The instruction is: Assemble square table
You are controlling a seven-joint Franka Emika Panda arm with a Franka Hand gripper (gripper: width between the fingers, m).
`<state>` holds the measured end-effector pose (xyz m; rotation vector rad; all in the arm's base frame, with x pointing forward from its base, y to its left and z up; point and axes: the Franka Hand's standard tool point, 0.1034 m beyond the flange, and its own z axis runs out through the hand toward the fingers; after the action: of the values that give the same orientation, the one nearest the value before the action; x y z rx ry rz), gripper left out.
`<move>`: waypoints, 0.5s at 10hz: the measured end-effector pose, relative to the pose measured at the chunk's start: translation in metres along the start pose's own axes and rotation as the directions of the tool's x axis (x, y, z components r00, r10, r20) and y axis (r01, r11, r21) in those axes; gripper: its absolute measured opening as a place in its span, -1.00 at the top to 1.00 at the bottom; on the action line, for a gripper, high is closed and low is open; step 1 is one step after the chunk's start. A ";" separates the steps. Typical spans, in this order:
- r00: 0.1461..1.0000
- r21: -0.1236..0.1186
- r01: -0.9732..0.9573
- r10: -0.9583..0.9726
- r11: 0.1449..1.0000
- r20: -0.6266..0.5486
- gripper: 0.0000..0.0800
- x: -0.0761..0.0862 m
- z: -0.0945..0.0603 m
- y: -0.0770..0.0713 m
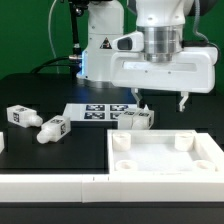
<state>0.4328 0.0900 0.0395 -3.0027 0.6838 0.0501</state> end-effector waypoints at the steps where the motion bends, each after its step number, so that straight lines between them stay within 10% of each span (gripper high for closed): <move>1: 1.000 0.000 0.000 0.000 1.000 0.000 -0.62 0.000 0.000 0.000; 5: 1.000 -0.007 0.014 -0.014 1.000 -0.005 -0.62 -0.012 0.014 -0.011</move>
Offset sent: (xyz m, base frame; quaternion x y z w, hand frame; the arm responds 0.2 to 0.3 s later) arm -0.0094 0.0114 -0.0146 -0.0233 0.0013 0.0018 0.9997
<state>0.4260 0.1061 0.0270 -3.0145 0.6642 0.0445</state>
